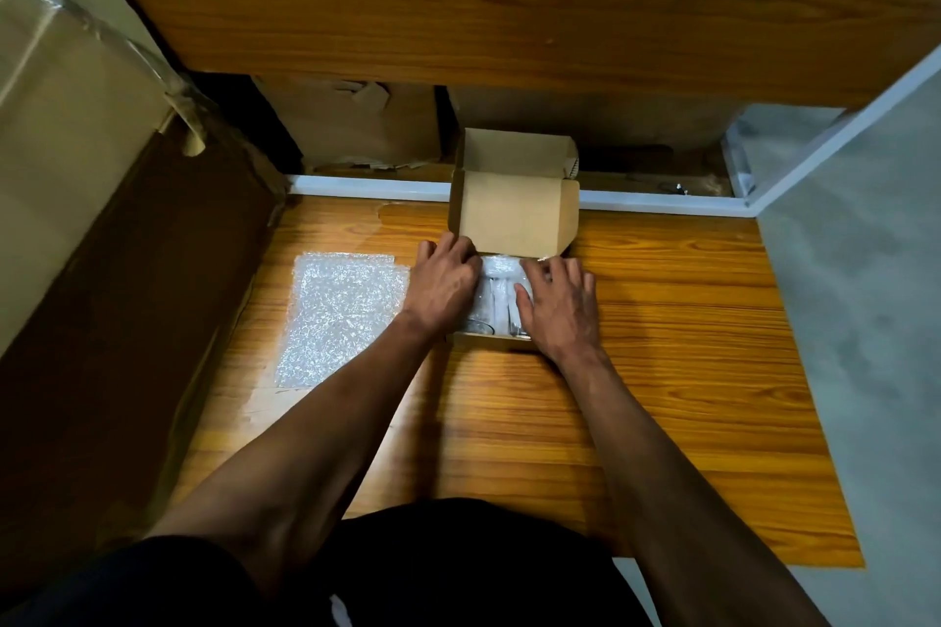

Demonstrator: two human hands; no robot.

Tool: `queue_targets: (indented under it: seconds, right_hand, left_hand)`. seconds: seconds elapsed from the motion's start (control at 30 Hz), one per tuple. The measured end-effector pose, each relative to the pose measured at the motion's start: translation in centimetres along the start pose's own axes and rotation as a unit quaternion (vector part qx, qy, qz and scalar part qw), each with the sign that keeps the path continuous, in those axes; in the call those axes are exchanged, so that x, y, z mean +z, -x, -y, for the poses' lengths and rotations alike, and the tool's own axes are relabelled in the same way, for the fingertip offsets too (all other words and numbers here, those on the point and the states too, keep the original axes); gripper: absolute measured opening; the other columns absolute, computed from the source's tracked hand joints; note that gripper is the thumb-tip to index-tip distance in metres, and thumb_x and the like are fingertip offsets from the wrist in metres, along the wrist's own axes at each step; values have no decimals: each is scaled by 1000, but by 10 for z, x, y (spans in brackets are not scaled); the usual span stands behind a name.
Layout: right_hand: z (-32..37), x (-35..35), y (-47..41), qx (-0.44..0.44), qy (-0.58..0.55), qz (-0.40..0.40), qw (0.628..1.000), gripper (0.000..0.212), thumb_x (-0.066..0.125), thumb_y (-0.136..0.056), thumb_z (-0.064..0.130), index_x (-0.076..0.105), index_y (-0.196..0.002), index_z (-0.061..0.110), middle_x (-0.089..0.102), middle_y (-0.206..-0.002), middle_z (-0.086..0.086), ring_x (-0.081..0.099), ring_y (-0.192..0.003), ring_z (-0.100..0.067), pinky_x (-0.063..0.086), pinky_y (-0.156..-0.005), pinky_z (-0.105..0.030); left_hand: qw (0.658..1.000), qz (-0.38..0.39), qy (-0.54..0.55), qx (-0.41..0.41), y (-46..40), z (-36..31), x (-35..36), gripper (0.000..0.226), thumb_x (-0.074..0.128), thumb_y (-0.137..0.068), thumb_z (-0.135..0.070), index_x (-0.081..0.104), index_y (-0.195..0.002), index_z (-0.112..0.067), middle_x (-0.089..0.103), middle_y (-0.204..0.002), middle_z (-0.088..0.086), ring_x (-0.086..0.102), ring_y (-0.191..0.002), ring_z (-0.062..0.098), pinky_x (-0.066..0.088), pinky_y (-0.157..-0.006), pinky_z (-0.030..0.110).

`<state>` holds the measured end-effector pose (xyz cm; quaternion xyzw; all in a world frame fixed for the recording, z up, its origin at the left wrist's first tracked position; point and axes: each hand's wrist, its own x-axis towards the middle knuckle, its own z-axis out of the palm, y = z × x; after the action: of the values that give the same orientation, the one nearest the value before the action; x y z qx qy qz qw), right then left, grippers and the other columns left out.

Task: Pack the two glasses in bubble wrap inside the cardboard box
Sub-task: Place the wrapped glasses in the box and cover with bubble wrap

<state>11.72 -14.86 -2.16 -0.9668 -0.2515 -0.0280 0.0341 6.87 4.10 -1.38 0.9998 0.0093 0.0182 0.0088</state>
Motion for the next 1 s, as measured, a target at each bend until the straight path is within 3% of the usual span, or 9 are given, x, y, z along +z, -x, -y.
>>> queue_targets:
  seconds: [0.1, 0.17, 0.27, 0.37, 0.63, 1.0]
  right_hand:
    - [8, 0, 0, 9, -3, 17, 1000, 39, 51, -103, 42, 57, -138, 27, 53, -127, -8, 46, -114, -26, 41, -92, -42]
    - [13, 1, 0, 16, -1, 24, 1000, 38, 55, -101, 39, 59, -135, 24, 53, -128, -10, 46, -115, -27, 42, -94, -44]
    - [20, 0, -1, 9, 10, 35, 999, 41, 60, -98, 35, 59, -133, 14, 54, -130, -13, 48, -118, -31, 42, -99, -46]
    - [21, -3, -2, 10, 20, 50, 999, 43, 56, -100, 37, 57, -136, 15, 54, -133, -13, 48, -121, -30, 40, -102, -45]
    - [14, -4, 0, 44, 57, 59, 996, 43, 41, -102, 54, 60, -132, 28, 57, -131, -9, 43, -120, -28, 32, -93, -46]
    - [10, 1, 4, 68, 48, 78, 993, 53, 35, -103, 60, 47, -149, 36, 52, -142, -7, 40, -125, -29, 31, -96, -46]
  left_hand:
    - [998, 36, 47, 31, 3, -4, -5, 60, 65, -96, -25, 49, -152, -12, 60, -134, 13, 49, -124, 31, 37, -98, 44]
    - [996, 58, 54, 43, 4, -6, -5, 66, 64, -98, -23, 42, -158, -10, 57, -141, 15, 49, -127, 32, 39, -104, 42]
    - [996, 48, 51, 53, 3, -2, 2, 55, 47, -104, -32, 47, -155, -10, 59, -137, 15, 54, -121, 31, 42, -103, 42]
    - [998, 23, 15, 49, 6, 0, 6, 59, 24, -107, -46, 54, -149, -18, 65, -131, 8, 59, -118, 26, 39, -103, 47]
    - [999, 37, -12, -6, 17, -11, 7, 64, 20, -105, -62, 48, -153, -29, 61, -129, 0, 54, -122, 20, 30, -103, 55]
    - [998, 52, -17, 10, 22, -6, 6, 65, 20, -104, -59, 37, -158, -27, 49, -144, 5, 41, -136, 23, 28, -112, 58]
